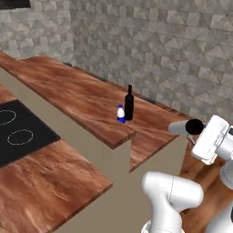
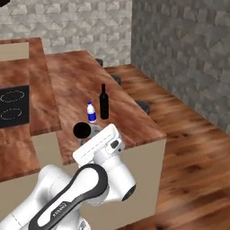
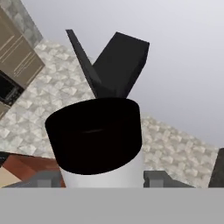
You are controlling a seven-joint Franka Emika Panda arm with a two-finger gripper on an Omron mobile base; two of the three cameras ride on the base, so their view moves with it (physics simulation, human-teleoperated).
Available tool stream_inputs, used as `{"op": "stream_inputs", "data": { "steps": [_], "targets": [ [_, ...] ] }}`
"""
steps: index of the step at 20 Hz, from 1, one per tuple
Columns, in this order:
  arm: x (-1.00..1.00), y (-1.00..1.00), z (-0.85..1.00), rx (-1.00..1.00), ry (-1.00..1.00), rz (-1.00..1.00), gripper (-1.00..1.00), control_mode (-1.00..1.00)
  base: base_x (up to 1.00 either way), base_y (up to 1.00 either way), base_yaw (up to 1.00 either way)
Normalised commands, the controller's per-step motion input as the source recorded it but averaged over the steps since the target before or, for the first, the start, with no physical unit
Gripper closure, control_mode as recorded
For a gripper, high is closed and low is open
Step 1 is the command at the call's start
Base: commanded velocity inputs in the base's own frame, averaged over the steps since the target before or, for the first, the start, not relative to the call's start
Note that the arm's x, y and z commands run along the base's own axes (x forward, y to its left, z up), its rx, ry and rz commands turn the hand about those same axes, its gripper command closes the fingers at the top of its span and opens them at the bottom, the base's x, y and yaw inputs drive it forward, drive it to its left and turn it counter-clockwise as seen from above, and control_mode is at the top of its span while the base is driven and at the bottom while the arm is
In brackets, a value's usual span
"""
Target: Move the drinks to the dining counter.
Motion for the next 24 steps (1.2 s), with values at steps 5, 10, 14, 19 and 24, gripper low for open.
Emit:
{"op": "stream_inputs", "data": {
  "steps": [5, 10, 14, 19, 24],
  "targets": [
    [0.00, 0.00, 0.00, 0.00, 0.00, 0.00, 1.00, 1.00, 0.35, -0.15, 0.49],
    [0.00, 0.00, 0.00, 0.00, 0.00, 0.00, 1.00, 1.00, 0.30, -0.15, 0.48],
    [0.00, 0.00, 0.00, 0.00, 0.00, 0.00, 1.00, 1.00, 0.19, -0.19, 0.44],
    [0.00, 0.00, 0.00, 0.00, 0.00, 0.00, 1.00, 1.00, 0.05, -0.45, 0.30],
    [0.00, 0.00, 0.00, 0.00, 0.00, 0.00, 1.00, 1.00, 0.00, -0.61, 0.20]
  ]
}}
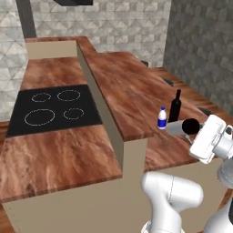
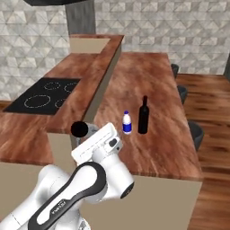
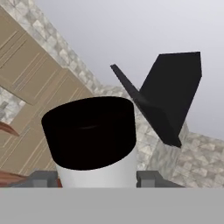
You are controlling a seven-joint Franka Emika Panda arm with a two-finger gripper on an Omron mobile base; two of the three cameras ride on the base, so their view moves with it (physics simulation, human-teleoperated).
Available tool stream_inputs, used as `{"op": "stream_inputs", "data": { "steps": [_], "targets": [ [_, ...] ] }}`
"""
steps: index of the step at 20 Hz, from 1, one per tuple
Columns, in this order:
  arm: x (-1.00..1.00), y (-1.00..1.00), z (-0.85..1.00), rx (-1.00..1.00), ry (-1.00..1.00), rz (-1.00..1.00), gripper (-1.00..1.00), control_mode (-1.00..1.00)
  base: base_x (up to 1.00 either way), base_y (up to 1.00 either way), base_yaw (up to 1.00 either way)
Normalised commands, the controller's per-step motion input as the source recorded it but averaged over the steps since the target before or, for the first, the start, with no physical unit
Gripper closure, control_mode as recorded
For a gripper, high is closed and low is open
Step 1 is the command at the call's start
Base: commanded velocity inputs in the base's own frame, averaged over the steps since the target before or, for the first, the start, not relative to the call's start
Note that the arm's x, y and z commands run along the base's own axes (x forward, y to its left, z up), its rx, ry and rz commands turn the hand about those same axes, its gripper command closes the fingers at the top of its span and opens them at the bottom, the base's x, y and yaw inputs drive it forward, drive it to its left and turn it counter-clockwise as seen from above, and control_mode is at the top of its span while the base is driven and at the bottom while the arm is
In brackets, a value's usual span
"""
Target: Move the drinks to the dining counter.
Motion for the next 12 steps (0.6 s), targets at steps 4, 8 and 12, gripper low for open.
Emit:
{"op": "stream_inputs", "data": {
  "steps": [4, 8, 12],
  "targets": [
    [0.00, 0.00, 0.00, 0.00, 0.00, 0.00, 1.00, 1.00, 0.00, -0.53, 0.15],
    [0.00, 0.00, 0.00, 0.00, 0.00, 0.00, 1.00, 1.00, 0.17, -0.11, 0.13],
    [0.00, 0.00, 0.00, 0.00, 0.00, 0.00, 1.00, 1.00, 0.39, 0.00, 0.16]
  ]
}}
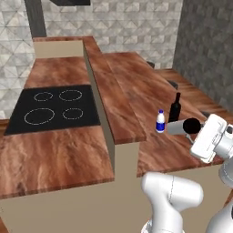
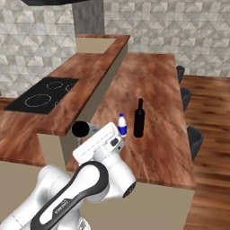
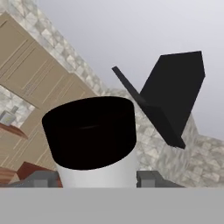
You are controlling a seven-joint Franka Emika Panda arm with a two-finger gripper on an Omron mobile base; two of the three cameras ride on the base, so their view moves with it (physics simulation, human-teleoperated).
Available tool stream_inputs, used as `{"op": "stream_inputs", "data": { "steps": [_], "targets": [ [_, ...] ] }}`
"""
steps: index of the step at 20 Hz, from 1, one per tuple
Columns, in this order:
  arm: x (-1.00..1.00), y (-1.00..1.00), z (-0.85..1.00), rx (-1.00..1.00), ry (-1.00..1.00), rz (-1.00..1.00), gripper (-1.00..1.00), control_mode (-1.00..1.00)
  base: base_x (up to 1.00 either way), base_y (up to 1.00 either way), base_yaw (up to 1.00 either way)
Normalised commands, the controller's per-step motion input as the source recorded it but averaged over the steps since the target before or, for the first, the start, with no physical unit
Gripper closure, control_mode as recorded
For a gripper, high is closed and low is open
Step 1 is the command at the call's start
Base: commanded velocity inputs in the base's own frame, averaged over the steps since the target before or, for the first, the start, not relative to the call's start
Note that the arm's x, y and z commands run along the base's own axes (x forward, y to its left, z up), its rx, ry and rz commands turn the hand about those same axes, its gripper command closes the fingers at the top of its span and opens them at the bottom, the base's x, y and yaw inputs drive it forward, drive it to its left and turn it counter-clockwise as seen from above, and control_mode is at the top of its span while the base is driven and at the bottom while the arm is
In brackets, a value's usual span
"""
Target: Move the drinks to the dining counter.
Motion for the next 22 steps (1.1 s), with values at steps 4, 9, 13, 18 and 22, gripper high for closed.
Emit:
{"op": "stream_inputs", "data": {
  "steps": [4, 9, 13, 18, 22],
  "targets": [
    [0.00, 0.00, 0.00, 0.00, 0.00, 0.00, 1.00, 1.00, 0.37, 0.00, 0.18],
    [0.00, 0.00, 0.00, 0.00, 0.00, 0.00, 1.00, 1.00, 0.07, -0.22, 0.15],
    [0.00, 0.00, 0.00, 0.00, 0.00, 0.00, 1.00, 1.00, 0.00, -0.31, 0.15],
    [0.00, 0.00, 0.00, 0.00, 0.00, 0.00, 1.00, 1.00, 0.00, -0.21, 0.09],
    [0.00, 0.00, 0.00, 0.00, 0.00, 0.00, 1.00, 1.00, 0.00, -0.01, 0.00]
  ]
}}
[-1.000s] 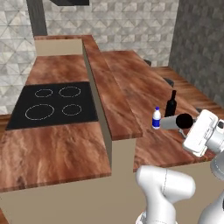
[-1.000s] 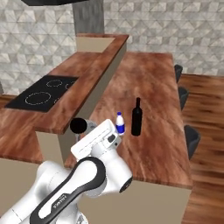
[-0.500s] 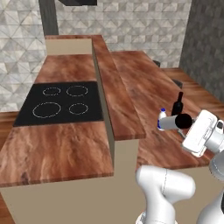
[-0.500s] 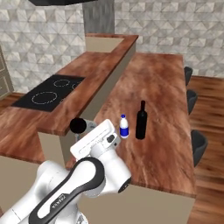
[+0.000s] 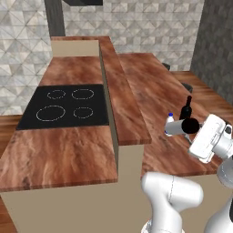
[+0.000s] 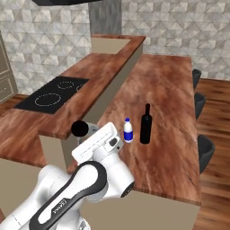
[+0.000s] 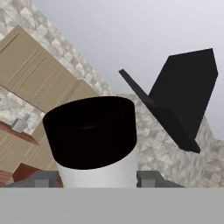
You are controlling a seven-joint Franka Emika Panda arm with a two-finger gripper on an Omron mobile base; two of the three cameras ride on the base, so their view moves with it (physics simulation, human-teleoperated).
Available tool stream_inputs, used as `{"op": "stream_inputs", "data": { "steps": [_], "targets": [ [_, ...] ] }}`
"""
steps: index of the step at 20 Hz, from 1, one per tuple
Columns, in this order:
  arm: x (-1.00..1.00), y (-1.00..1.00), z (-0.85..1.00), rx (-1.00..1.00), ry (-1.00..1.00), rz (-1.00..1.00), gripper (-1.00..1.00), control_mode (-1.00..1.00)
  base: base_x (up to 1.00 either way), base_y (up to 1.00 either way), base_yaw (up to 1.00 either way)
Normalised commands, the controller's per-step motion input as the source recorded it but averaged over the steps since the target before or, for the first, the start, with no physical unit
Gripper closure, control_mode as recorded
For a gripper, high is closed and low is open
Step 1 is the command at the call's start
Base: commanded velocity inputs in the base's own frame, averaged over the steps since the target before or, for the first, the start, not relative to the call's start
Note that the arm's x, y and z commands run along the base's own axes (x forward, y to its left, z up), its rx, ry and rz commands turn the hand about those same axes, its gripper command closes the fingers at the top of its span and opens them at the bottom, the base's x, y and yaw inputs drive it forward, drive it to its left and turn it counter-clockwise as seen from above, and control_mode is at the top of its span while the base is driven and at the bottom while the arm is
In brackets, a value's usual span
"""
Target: Move the drinks to the dining counter.
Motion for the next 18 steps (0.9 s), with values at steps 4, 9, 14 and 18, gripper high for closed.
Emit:
{"op": "stream_inputs", "data": {
  "steps": [4, 9, 14, 18],
  "targets": [
    [0.00, 0.00, 0.00, 0.00, 0.00, 0.00, 1.00, 1.00, 0.00, 0.00, 0.00],
    [0.00, -0.03, 0.00, 0.00, 0.08, 0.00, 1.00, -1.00, 0.00, 0.00, 0.00],
    [0.00, -0.23, 0.00, 0.02, 0.27, 0.00, 1.00, -1.00, 0.00, 0.00, 0.00],
    [0.01, -0.44, -0.02, 0.02, 0.25, 0.00, 1.00, -1.00, 0.00, 0.00, 0.00]
  ]
}}
